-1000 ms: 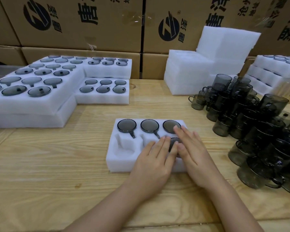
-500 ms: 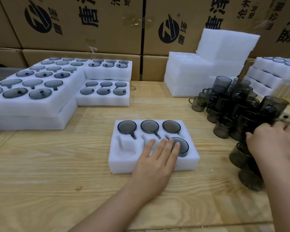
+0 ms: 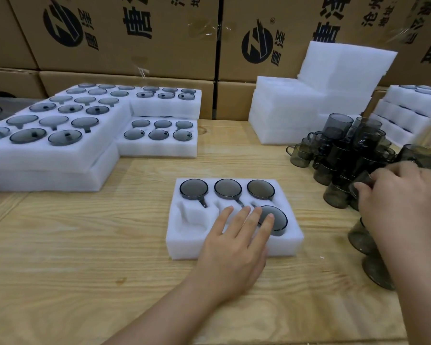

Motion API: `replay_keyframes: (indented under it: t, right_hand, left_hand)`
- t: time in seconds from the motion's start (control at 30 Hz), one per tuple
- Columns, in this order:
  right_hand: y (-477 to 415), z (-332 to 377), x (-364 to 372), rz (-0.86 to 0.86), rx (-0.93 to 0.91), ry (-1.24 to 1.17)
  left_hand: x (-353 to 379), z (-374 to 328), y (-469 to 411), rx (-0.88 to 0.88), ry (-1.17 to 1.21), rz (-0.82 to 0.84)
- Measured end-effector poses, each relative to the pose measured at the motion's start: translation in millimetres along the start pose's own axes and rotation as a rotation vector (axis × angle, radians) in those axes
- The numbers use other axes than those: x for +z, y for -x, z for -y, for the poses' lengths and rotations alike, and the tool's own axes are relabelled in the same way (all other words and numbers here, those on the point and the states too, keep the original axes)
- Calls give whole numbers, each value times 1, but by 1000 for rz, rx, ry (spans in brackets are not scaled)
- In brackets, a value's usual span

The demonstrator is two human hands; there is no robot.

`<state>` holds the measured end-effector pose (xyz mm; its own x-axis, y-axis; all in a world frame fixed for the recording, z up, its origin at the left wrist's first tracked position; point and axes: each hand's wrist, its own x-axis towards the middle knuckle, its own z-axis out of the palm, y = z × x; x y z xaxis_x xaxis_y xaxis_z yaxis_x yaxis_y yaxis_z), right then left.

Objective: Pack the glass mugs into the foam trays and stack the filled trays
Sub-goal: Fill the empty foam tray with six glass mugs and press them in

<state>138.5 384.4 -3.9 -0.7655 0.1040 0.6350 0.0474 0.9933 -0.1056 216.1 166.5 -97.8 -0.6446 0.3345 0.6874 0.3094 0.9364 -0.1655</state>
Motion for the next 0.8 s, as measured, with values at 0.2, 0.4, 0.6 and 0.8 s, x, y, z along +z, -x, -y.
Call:
replay_keyframes:
  t: [0.2, 0.4, 0.6, 0.8]
  right_hand:
    - [16, 62, -12, 37, -216, -595]
    - [39, 92, 5, 260, -343, -914]
    - [50, 91, 17, 419, -464, -1153]
    - [61, 100, 15, 492, -401, -1296]
  left_hand:
    - [-13, 10, -1, -184, 101, -62]
    - [-31, 26, -8, -568, 372, -37]
    - [-31, 29, -9, -574, 561, 1]
    - [-26, 28, -7, -465, 526, -77]
